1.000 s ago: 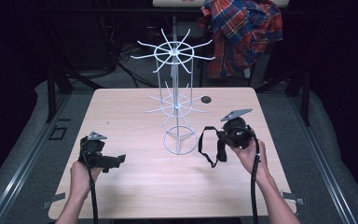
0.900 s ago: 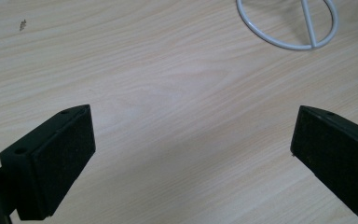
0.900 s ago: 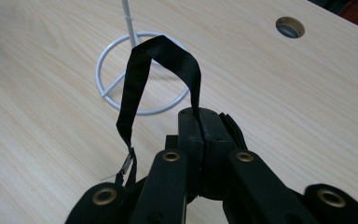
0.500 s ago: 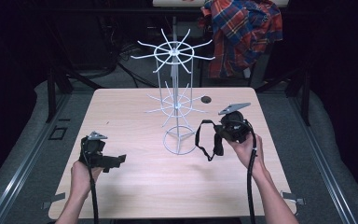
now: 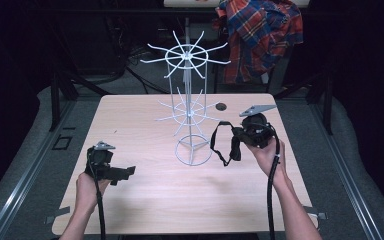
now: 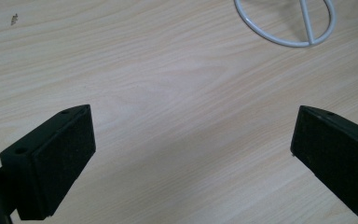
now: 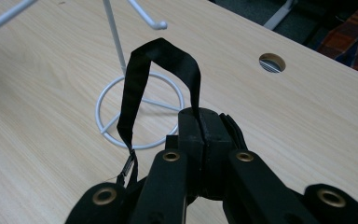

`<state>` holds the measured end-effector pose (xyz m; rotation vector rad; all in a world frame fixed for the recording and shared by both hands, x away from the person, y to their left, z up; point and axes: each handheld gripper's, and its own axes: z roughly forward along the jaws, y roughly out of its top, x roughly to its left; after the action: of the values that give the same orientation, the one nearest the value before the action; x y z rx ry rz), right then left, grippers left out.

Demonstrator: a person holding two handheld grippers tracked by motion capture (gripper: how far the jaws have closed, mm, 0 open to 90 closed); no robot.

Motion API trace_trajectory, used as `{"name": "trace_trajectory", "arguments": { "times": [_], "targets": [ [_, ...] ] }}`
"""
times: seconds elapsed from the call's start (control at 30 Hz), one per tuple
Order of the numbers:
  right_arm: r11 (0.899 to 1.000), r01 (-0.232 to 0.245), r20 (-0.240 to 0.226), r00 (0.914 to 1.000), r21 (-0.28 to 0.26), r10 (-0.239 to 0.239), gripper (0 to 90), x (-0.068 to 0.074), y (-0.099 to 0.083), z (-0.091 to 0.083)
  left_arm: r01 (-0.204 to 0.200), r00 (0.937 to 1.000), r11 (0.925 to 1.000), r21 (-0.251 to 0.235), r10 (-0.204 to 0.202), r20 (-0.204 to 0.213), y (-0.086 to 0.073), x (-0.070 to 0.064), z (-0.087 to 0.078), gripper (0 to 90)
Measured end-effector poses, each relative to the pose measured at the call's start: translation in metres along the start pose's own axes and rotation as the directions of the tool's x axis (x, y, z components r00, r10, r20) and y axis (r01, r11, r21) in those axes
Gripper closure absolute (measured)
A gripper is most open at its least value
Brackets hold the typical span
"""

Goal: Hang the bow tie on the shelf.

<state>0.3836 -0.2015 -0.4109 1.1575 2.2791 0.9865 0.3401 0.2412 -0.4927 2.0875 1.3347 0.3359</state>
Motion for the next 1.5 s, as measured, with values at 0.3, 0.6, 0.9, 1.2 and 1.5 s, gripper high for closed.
{"name": "trace_trajectory", "arguments": {
  "times": [0.3, 0.6, 0.9, 1.2, 1.5],
  "targets": [
    [1.0, 0.01, -0.002, 0.9999, -0.013, -0.01, 88.9, 0.002, 0.001, -0.006, -0.004, 1.0, 1.0, 0.008, 0.004, 0.0, 0.0, 0.001, 0.0, 0.0],
    [0.999, 0.02, 0.01, 0.9998, -0.048, -0.02, 88.9, 0.005, 0.003, -0.015, -0.006, 1.0, 1.0, 0.007, 0.006, 0.0, 0.0, -0.001, 0.0, 0.0],
    [0.998, 0.016, 0.007, 0.9999, -0.067, -0.015, 88.8, 0.004, 0.009, -0.013, -0.011, 0.9999, 0.9998, 0.013, 0.011, 0.001, 0.001, -0.001, 0.001, 0.0],
    [0.999, -0.002, 0.011, 0.9999, -0.054, 0.002, 88.7, 0.001, 0.012, -0.008, -0.009, 1.0, 0.9997, 0.025, 0.009, 0.003, 0.001, -0.002, 0.002, 0.0],
    [0.998, -0.02, 0.022, 0.9995, -0.051, 0.021, 88.7, -0.001, 0.013, -0.003, -0.007, 1.0, 0.9996, 0.026, 0.007, 0.002, 0.0, -0.001, 0.003, 0.0]
  ]
}}
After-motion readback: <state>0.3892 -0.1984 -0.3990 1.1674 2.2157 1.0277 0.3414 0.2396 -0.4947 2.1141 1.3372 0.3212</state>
